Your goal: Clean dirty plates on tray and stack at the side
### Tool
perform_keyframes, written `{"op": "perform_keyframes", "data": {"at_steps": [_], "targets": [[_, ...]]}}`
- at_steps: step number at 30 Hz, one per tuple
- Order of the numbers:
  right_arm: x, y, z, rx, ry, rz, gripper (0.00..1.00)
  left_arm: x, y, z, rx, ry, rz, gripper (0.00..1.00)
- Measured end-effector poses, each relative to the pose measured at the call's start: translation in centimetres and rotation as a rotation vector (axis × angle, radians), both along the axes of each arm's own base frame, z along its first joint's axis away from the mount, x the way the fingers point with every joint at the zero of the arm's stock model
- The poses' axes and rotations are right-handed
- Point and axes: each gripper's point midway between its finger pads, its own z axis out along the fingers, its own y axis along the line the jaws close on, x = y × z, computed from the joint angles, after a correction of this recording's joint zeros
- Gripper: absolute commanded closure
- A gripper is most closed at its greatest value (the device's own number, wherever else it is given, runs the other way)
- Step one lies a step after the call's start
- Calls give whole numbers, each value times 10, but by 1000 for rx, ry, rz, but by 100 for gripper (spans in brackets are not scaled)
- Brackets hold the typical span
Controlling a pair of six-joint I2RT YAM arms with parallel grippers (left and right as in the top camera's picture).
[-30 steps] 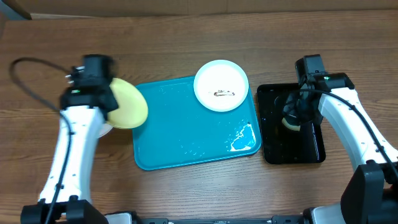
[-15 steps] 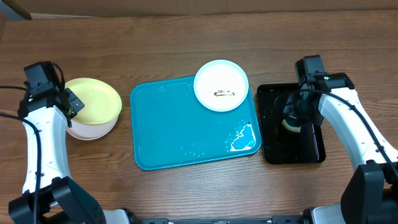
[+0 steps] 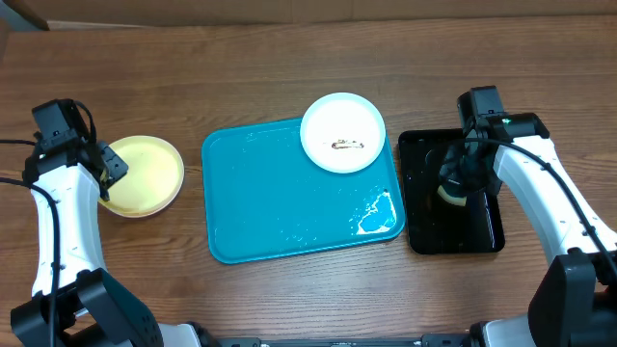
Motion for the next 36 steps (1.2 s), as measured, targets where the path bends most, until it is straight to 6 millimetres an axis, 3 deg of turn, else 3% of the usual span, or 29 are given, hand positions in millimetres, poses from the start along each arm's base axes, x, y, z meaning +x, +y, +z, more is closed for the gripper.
{"op": "perform_keyframes", "data": {"at_steps": [5, 10, 13, 17, 21, 26, 32, 36], "targets": [[0, 0, 0, 0, 0, 0, 96, -2, -37, -10, -141, 28, -79, 50], [-1, 0, 0, 0, 4, 0, 96, -4, -119, -18, -276, 125, -334, 49], [-3, 0, 0, -1, 11, 0, 96, -21, -178, -21, -336, 234, -528, 50], [-4, 0, 0, -2, 18, 0, 96, -40, -235, -21, -352, 328, -753, 69], [-6, -1, -1, -3, 25, 0, 96, -58, -275, -25, -346, 384, -918, 91], [-6, -1, -1, -3, 25, 0, 96, -104, -307, -47, -347, 528, -1052, 96], [-6, -1, -1, -2, 25, 0, 96, -146, -317, -68, -332, 651, -1130, 96], [-6, -1, -1, -2, 25, 0, 96, -156, -316, -84, -328, 666, -1122, 96]]}}
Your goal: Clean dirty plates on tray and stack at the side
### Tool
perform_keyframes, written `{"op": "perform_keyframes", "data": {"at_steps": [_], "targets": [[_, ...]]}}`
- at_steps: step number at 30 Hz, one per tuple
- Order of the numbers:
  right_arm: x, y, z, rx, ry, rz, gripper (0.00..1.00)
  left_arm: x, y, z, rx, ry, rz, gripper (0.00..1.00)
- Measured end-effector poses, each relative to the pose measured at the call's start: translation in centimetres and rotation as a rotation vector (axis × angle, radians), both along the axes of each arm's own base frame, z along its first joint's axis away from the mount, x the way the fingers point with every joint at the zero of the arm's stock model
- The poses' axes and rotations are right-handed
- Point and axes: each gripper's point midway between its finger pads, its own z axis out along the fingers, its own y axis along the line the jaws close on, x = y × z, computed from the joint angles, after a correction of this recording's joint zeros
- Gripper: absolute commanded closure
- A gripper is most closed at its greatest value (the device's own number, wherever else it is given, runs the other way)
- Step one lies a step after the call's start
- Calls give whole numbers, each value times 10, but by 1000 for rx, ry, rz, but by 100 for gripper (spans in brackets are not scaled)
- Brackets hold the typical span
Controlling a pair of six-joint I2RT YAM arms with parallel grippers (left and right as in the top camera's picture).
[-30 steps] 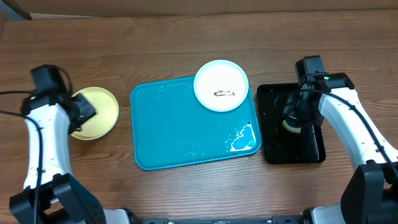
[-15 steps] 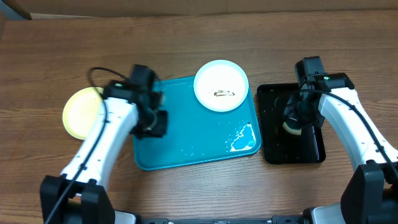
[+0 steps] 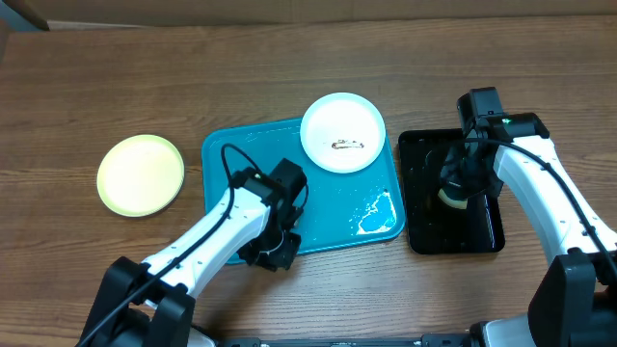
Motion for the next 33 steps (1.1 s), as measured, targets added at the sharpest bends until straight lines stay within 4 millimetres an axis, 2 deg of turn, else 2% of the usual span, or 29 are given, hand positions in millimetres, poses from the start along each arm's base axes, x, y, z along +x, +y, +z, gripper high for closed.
{"op": "perform_keyframes", "data": {"at_steps": [5, 12, 23, 33], "targets": [[0, 0, 0, 0, 0, 0, 96, -8, 5, -15, 18, 10, 46, 96], [0, 0, 0, 0, 0, 0, 96, -9, 5, -22, 35, 2, 138, 96], [0, 0, 0, 0, 1, 0, 96, -4, 5, -25, 72, -7, 336, 96], [0, 0, 0, 0, 1, 0, 96, 4, 15, -26, 101, -10, 499, 96]]}}
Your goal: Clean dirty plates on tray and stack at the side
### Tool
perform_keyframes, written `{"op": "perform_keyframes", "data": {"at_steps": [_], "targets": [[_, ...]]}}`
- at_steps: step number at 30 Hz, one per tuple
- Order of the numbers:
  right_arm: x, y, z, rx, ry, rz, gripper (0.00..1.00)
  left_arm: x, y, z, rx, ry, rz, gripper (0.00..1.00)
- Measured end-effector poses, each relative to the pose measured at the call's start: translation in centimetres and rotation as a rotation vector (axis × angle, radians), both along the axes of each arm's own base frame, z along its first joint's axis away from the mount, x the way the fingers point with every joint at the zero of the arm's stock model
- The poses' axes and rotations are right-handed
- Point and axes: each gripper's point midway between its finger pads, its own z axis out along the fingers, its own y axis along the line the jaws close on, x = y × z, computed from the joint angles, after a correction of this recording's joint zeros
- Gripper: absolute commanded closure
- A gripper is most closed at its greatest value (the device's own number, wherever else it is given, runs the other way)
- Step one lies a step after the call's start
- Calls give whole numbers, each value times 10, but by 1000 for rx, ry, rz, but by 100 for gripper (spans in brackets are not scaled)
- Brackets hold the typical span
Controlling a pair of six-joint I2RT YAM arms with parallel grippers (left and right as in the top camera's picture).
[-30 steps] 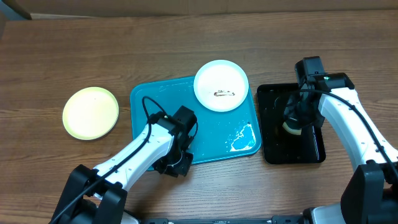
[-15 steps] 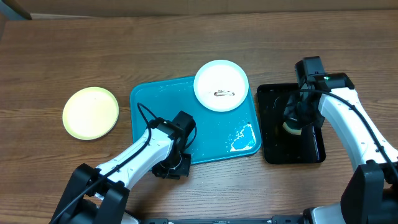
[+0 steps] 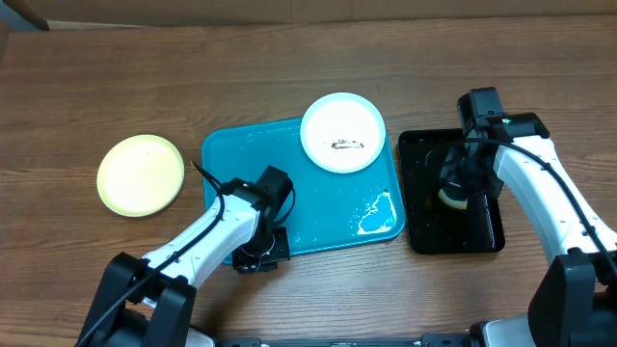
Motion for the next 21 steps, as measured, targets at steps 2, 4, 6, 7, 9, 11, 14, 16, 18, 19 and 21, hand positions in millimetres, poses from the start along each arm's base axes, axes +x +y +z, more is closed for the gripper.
{"op": "perform_keyframes", "data": {"at_steps": [2, 4, 6, 7, 9, 11, 14, 16, 18, 19, 21], "targets": [[0, 0, 0, 0, 0, 0, 96, 2, 3, 0, 2, 0, 19, 96], [0, 0, 0, 0, 0, 0, 96, 3, 5, 0, 5, -2, 33, 96], [0, 0, 0, 0, 0, 0, 96, 5, 7, 0, 5, -2, 47, 96], [0, 0, 0, 0, 1, 0, 96, 5, 8, 0, 6, -1, 52, 96], [-1, 0, 0, 0, 3, 0, 96, 5, 9, 0, 8, -2, 57, 95], [-1, 0, 0, 0, 5, 0, 96, 5, 9, 0, 9, -2, 57, 96], [-1, 0, 0, 0, 5, 0, 96, 5, 9, 0, 10, -2, 61, 96], [-1, 0, 0, 0, 5, 0, 96, 5, 9, 0, 12, -1, 69, 96], [-1, 0, 0, 0, 5, 0, 96, 5, 9, 0, 13, -1, 72, 96], [-1, 0, 0, 0, 6, 0, 96, 5, 9, 0, 13, -1, 74, 96], [-1, 0, 0, 0, 5, 0, 96, 6, 9, 0, 13, -1, 76, 96]]}}
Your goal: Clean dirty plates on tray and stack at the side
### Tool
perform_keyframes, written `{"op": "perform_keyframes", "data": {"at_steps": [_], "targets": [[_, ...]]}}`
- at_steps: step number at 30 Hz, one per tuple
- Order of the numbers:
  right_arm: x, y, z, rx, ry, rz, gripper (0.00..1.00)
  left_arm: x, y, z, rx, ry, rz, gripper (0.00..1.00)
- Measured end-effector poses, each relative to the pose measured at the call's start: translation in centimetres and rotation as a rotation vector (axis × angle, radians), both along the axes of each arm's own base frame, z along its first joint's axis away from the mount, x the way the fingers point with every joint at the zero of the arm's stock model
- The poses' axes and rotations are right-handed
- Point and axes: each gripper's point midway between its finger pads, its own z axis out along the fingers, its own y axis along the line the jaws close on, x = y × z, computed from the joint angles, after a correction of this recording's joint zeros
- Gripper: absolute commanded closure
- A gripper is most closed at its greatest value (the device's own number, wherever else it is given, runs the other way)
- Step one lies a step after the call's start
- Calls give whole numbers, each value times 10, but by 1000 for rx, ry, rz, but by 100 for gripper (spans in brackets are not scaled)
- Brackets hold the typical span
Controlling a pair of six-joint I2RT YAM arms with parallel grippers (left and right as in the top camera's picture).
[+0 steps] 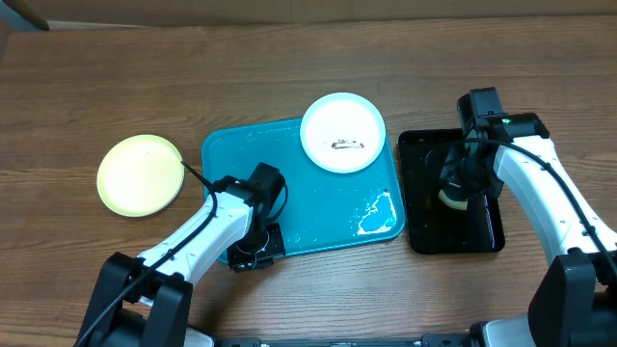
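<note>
A white plate (342, 132) with a dark smear on it rests on the far right corner of the teal tray (289, 193). A yellow plate (140, 174) lies on the table left of the tray. My left gripper (253, 253) hangs over the tray's near left edge; its fingers are hidden under the wrist, so its state cannot be told. My right gripper (453, 191) is down in the black bin (449, 204), at a pale sponge (446, 198), and looks shut on it.
A patch of white foam or wet smear (378, 214) lies at the tray's near right corner. The black bin stands right of the tray. Bare wooden table surrounds everything.
My left gripper has shifted slightly left along the tray's near edge. The right arm, both plates and the tray stay as they were.
First my left gripper was at the yellow plate's left rim, far left of the table. Then it stood over the tray's near edge with the yellow plate left alone. Since then it has edged left. My right gripper stayed in the bin throughout.
</note>
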Motion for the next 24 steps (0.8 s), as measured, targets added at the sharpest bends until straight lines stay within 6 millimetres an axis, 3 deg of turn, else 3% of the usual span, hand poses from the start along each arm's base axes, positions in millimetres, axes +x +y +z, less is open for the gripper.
{"op": "perform_keyframes", "data": {"at_steps": [13, 24], "targets": [[0, 0, 0, 0, 0, 0, 96, -2, 3, -12, 32, 40, 7, 96], [0, 0, 0, -1, 2, 0, 96, 7, 25, -13, 58, 37, 108, 96]]}}
